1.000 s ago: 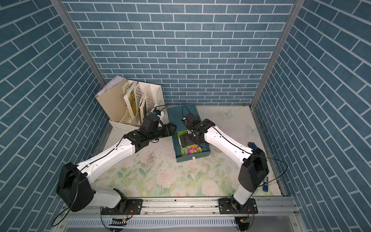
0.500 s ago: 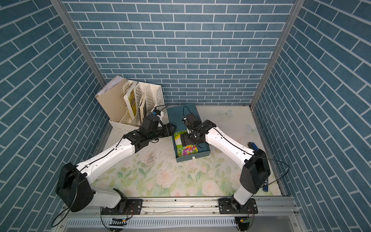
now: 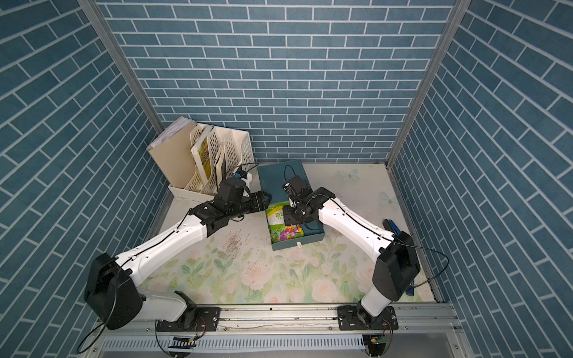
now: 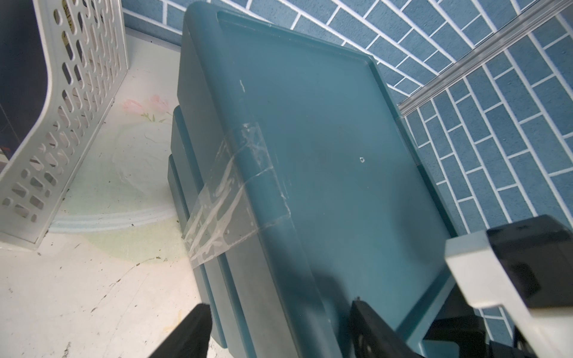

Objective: Take the seed bags out of the drawer
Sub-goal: Pick up the seed packet from the drawer.

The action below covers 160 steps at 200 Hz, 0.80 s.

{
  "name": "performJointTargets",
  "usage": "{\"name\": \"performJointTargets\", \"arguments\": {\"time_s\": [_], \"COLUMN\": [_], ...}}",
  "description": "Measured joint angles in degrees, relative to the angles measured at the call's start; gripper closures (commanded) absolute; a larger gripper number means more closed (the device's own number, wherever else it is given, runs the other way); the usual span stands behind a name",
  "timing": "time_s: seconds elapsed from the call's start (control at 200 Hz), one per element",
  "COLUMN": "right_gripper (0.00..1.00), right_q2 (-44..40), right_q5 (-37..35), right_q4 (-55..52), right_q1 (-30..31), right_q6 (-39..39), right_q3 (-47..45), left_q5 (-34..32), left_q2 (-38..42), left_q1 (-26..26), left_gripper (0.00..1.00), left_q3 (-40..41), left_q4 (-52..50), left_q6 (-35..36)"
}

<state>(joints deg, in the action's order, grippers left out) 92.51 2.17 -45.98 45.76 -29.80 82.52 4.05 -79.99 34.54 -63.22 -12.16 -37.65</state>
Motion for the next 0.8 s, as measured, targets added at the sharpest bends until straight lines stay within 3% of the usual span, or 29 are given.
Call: {"name": "performJointTargets", "arguments": {"time_s": [0.525, 0.76, 0.8], "right_gripper": [0.79, 1.0, 1.0], "right_q2": [-0.5, -0.94, -1.14], "right_q5": [0.0, 0.24, 0.28], "right_q4": [0.63, 0.94, 0.92], "right_q1": [-0.11, -0.24, -0.24], "right_q6": [-1.09, -1.42, -1.75], "right_q3": [-0.63, -0.63, -0.63], "left_q5": [-0.02, -0.02, -0.02], "left_q2": [0.5, 0.59, 0.63], "left_q1": [0.0, 0.0, 0.0], "left_gripper": [0.25, 0.25, 0.25], "left_q3": [0.37, 0.37, 0.37], "left_q4": [-0.2, -0.37, -0.44], "left_q6": [0.0, 0.0, 0.0]}}
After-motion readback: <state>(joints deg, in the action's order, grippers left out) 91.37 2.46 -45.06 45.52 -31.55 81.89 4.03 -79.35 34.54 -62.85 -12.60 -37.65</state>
